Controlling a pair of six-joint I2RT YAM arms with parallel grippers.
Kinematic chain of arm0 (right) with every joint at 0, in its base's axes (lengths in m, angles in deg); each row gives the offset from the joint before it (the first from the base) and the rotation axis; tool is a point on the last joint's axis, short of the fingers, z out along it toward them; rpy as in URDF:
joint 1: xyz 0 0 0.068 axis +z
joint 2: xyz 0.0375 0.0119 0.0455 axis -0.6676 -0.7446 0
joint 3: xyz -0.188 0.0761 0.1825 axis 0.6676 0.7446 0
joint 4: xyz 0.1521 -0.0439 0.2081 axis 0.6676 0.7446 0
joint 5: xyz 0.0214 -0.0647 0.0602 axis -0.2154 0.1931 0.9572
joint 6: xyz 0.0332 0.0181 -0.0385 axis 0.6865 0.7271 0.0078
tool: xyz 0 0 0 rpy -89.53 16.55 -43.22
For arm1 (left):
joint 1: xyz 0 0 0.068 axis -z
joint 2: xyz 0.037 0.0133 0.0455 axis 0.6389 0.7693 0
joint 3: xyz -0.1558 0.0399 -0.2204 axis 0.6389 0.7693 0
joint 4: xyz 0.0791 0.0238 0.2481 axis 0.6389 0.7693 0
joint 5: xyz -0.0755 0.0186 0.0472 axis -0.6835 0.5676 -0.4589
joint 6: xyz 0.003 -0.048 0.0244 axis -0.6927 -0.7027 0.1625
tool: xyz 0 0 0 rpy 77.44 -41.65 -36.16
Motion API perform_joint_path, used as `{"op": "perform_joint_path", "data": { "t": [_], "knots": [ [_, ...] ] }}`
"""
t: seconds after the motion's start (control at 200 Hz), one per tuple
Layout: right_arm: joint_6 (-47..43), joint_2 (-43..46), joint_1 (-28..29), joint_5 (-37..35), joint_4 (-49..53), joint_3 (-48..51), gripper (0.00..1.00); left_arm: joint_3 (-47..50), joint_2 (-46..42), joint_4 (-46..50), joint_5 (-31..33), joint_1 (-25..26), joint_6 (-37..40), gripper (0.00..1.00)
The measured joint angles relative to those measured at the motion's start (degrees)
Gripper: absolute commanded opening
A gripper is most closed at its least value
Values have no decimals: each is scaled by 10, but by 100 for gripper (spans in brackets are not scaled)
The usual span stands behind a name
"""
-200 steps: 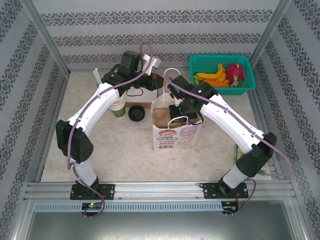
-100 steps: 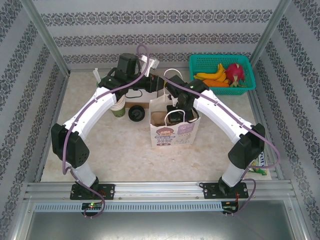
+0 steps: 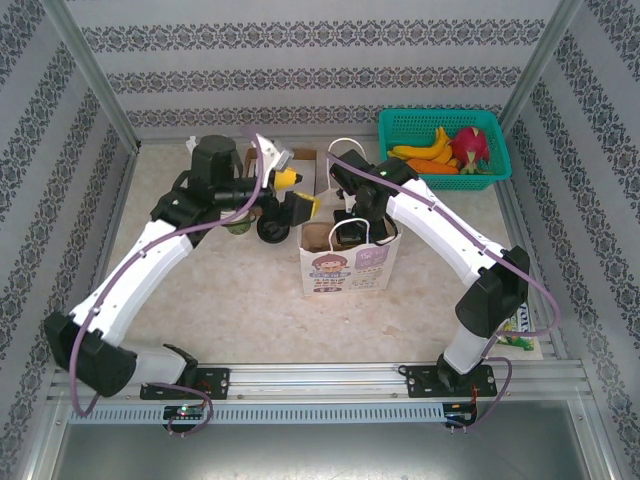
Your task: Pack the takeout coffee
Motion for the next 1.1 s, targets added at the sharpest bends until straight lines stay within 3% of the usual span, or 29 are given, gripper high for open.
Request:
{"op": "perform_joint_path", "data": {
  "t": [0.245,0.33,0.39,0.495,0.615,0.839,1.099],
  "knots": [
    [7,0,0,-1,0,0,0,-18,-26,52,-29,74,82,89],
    [13,0,0,-1,-3,0,0,-28,-17,64,-21,99,101,81],
    [16,0,0,-1,-5,0,0,-34,-8,70,-12,111,109,68],
    [18,0,0,-1,-7,0,0,-44,13,73,-10,121,123,28],
    [21,-1,0,-1,-16,0,0,-46,25,78,-21,125,137,11],
    [36,-12,0,-5,-26,2,0,-63,30,114,-69,126,177,4],
    [45,-30,0,-9,-28,16,0,-63,30,139,-101,132,216,5]
  ]
}}
